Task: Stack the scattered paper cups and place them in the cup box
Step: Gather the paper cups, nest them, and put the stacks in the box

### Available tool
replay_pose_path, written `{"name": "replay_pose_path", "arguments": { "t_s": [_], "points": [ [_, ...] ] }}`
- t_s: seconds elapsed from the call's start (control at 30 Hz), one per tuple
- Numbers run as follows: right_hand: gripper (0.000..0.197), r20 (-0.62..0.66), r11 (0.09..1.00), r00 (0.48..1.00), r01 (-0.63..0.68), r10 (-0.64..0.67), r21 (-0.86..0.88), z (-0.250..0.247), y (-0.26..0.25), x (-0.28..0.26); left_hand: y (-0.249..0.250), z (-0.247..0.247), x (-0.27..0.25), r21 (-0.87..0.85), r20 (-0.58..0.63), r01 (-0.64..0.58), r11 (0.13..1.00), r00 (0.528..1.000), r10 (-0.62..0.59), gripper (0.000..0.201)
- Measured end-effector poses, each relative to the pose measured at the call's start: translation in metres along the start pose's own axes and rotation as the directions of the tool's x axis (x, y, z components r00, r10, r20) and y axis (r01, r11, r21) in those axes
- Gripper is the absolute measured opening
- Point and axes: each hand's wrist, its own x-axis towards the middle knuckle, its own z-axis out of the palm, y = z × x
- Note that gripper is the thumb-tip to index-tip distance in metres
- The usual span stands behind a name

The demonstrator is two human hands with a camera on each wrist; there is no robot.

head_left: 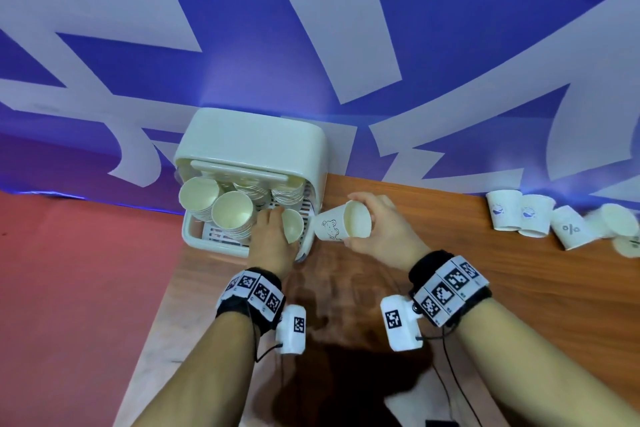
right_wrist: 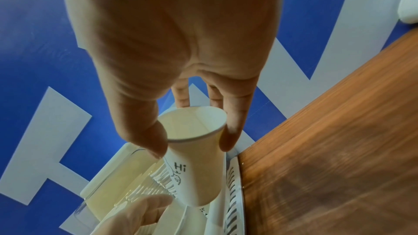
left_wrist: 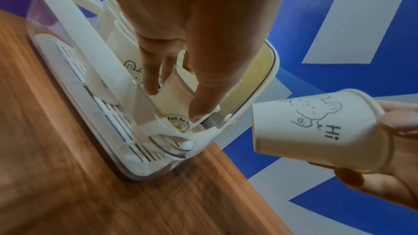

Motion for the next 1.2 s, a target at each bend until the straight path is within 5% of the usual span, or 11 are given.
{"name": "replay_pose_path", "arguments": {
  "t_s": [0.3,0.5,0.83,1.0,1.2],
  "points": [
    [0.076,-0.011,0.993,0.998,0.056,-0.058,-0.104,-0.002,-0.022,-0.013,-0.002,-0.004,-0.012,-0.07,-0.021,-0.011,0.998,1.0,0.01,0.079],
    [0.077,0.025,0.974,0.986,0.167,-0.165,-0.156,0.017,-0.046,-0.016,-0.005,-0.027,-0.034,-0.158,-0.087,-0.099,0.982,0.992,0.086,0.055],
    [0.08,0.103,0.866,0.962,0.273,-0.253,-0.419,0.072,-0.064,0.004,-0.039,-0.065,-0.061,-0.259,-0.125,-0.028,0.966,0.992,-0.005,0.04],
    [0.076,0.146,0.791,0.959,0.282,-0.242,-0.543,0.096,-0.063,0.02,-0.058,-0.075,-0.064,-0.253,-0.18,-0.004,0.967,0.983,-0.043,0.036],
    [0.073,0.181,0.805,0.969,0.24,-0.167,-0.543,0.117,-0.055,0.039,-0.072,-0.079,-0.059,-0.256,-0.194,0.036,0.966,0.977,-0.088,0.036]
  ]
}}
